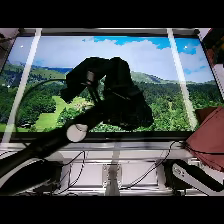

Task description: Fold the clothes and pants, and hang the long-sleeved shirts on hangers.

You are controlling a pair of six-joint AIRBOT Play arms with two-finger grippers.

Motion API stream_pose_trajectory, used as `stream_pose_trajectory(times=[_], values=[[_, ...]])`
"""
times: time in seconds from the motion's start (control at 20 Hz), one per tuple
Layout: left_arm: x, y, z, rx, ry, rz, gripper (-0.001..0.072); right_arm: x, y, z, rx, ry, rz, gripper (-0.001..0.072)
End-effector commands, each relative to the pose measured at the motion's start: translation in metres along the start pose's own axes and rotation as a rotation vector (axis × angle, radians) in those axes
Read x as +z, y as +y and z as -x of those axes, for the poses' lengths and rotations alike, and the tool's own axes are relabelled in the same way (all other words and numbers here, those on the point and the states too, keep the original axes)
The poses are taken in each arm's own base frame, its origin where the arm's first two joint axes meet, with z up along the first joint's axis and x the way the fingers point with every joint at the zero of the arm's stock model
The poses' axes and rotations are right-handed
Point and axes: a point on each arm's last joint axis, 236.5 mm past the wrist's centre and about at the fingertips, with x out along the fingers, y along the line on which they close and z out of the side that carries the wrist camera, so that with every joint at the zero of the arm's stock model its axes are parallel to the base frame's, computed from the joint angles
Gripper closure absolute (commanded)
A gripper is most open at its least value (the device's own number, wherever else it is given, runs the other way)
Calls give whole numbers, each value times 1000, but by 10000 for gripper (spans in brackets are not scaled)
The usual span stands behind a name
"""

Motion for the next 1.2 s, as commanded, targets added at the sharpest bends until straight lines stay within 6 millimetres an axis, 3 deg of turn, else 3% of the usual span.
stream_pose_trajectory(times=[0.0, 0.1, 0.15, 0.2, 0.25, 0.3, 0.4, 0.5, 0.6, 0.8, 1.1, 1.15], values=[[56, 40, 23, 72, -91, -39, 86, -96, 42, -49, 329, 288, -126, 681], [48, 68, 27, 103, 0, -82, 86, -147, 92, -68, 541, 401, -113, 671], [34, 82, 29, 112, 82, -144, 91, -171, 114, -73, 621, 458, -121, 566], [14, 100, 34, 127, 189, -210, 152, -200, 134, -77, 687, 521, -124, 369], [-8, 120, 43, 148, 311, -272, 241, -223, 147, -78, 732, 574, -113, 315], [-25, 141, 54, 177, 413, -320, 307, -244, 158, -77, 767, 624, -105, 315], [-48, 179, 76, 240, 569, -344, 334, -280, 177, -73, 827, 697, -71, 311], [-53, 199, 88, 279, 610, -301, 333, -303, 191, -76, 840, 730, -54, 149], [-53, 208, 92, 299, 620, -286, 333, -309, 206, -85, 840, 701, -72, 149], [-58, 212, 91, 302, 632, -278, 333, -290, 241, -100, 860, 588, -142, 154], [-68, 219, 88, 306, 660, -264, 334, -270, 267, -132, 751, 484, -208, 161], [-70, 220, 88, 306, 663, -263, 333, -269, 272, -131, 753, 473, -198, 201]])
